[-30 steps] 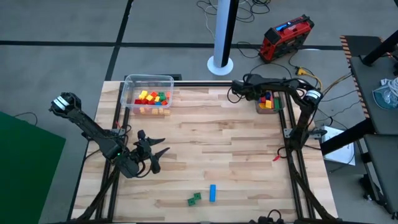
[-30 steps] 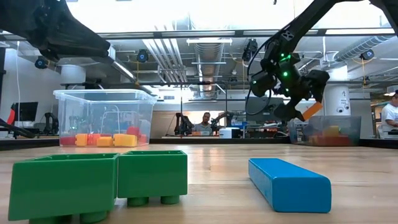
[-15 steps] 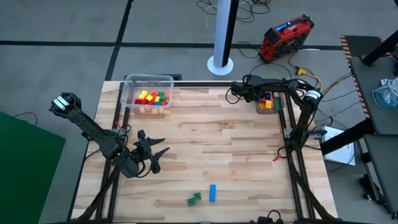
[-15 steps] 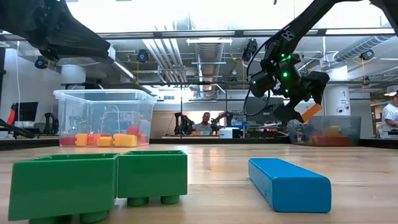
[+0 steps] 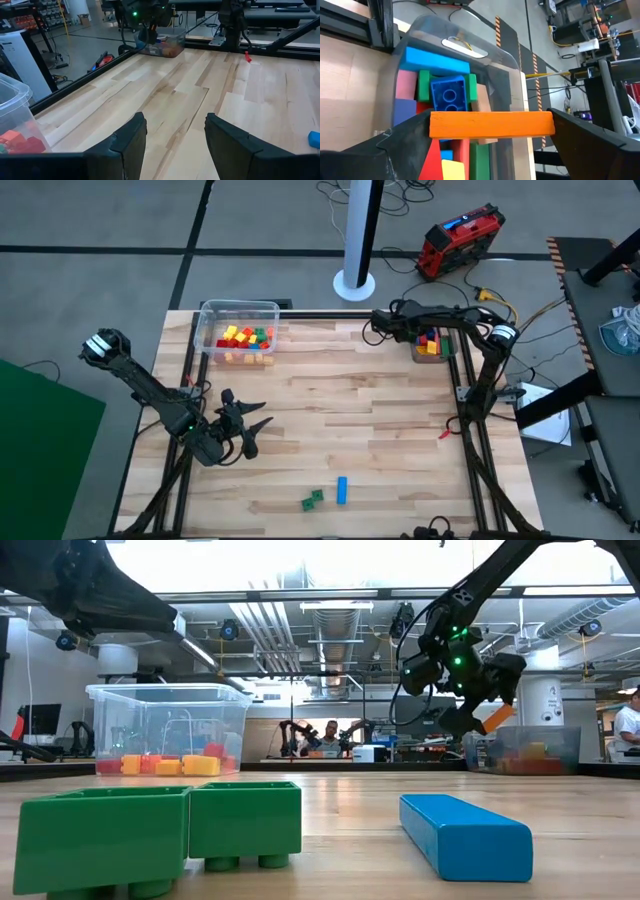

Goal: Sort blocks by size
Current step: Put the orange rectangular wooden block into the black bin

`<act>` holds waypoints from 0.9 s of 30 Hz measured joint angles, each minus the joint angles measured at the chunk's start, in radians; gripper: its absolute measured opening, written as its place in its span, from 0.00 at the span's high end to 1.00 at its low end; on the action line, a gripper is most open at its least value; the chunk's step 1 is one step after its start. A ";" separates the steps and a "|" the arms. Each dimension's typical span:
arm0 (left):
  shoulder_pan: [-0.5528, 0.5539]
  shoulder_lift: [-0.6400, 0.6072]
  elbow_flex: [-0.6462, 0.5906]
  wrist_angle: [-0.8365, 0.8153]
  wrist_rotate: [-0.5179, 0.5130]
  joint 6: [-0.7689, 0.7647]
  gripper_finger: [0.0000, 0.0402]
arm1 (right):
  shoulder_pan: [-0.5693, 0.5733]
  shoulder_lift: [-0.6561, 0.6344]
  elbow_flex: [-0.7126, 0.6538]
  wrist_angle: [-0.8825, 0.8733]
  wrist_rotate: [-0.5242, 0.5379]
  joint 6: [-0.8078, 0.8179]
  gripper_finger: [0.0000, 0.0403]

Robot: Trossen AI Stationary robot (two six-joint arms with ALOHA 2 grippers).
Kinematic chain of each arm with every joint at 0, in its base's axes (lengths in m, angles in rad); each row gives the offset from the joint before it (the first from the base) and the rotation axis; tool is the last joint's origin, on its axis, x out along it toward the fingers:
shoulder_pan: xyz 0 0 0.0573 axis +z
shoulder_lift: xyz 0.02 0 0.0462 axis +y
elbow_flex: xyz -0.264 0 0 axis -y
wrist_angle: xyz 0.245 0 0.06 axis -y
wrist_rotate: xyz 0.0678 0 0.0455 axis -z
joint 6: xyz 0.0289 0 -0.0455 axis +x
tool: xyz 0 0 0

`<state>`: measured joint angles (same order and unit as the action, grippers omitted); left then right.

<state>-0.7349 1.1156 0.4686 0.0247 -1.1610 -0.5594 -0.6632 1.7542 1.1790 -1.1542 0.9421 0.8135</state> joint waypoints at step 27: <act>0.002 0.000 0.000 -0.026 -0.008 0.006 0.56 | 0.000 -0.003 0.012 0.049 -0.204 -0.032 0.09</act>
<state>-0.7334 1.1156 0.4686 -0.0010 -1.1695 -0.5537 -0.6636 1.7512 1.1908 -1.1053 0.7385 0.7816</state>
